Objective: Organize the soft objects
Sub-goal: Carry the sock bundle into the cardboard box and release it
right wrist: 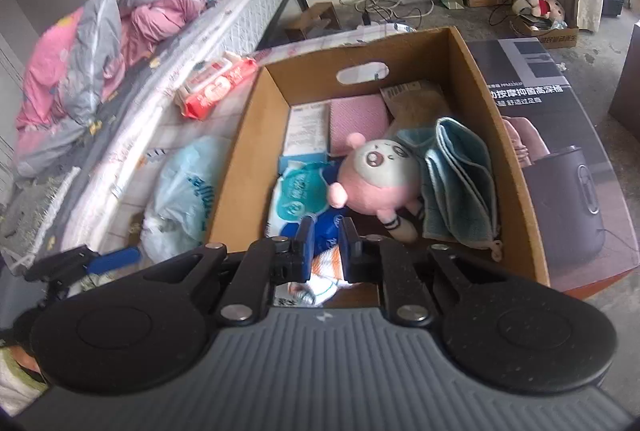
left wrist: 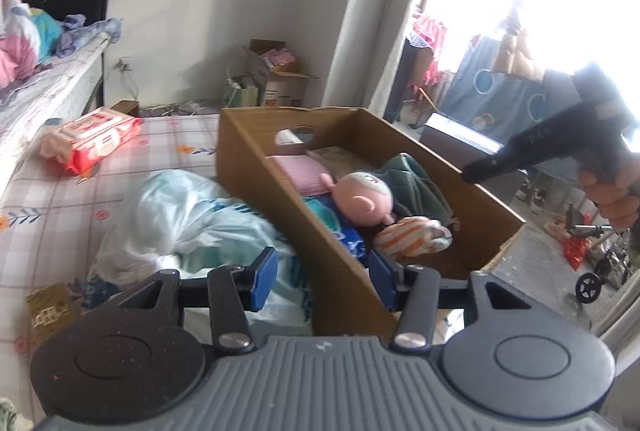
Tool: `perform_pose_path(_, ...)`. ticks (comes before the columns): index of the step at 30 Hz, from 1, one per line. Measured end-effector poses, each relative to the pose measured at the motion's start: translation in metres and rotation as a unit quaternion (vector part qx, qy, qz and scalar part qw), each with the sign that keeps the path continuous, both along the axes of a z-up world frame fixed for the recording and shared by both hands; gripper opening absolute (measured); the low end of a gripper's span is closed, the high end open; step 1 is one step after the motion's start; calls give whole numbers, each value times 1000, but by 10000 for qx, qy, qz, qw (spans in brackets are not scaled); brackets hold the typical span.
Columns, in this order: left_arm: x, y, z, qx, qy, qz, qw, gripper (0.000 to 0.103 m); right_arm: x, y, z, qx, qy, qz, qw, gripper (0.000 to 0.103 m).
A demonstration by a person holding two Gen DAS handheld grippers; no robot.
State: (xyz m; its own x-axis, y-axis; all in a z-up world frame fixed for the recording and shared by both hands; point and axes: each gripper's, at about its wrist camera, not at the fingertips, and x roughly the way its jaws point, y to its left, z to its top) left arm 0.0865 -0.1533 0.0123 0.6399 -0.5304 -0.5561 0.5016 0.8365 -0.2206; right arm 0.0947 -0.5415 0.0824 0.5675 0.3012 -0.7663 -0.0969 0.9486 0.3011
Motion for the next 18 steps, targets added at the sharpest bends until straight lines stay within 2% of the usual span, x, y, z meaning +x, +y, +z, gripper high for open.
perform_pose_path(3, 1, 25, -2, -62, 117, 392, 9991, 53, 8, 5, -15, -270, 239, 73, 9993, 12)
perform_pose_path(7, -1, 47, 1, -107, 176, 733, 9971, 56, 26, 12, -33, -189, 479, 23, 9987, 15)
perform_pose_path(9, -5, 56, 2, -96, 159, 826, 9964, 58, 36, 15, -41, -190, 613, -51, 9979, 22)
perform_pose_path(13, -11, 69, 4, -84, 80, 951, 9954, 63, 53, 21, -59, -445, 824, -81, 9956, 30)
perform_pose_path(18, -14, 80, 1, -52, 119, 995, 9950, 65, 76, 27, -91, -779, 1377, -54, 9874, 50)
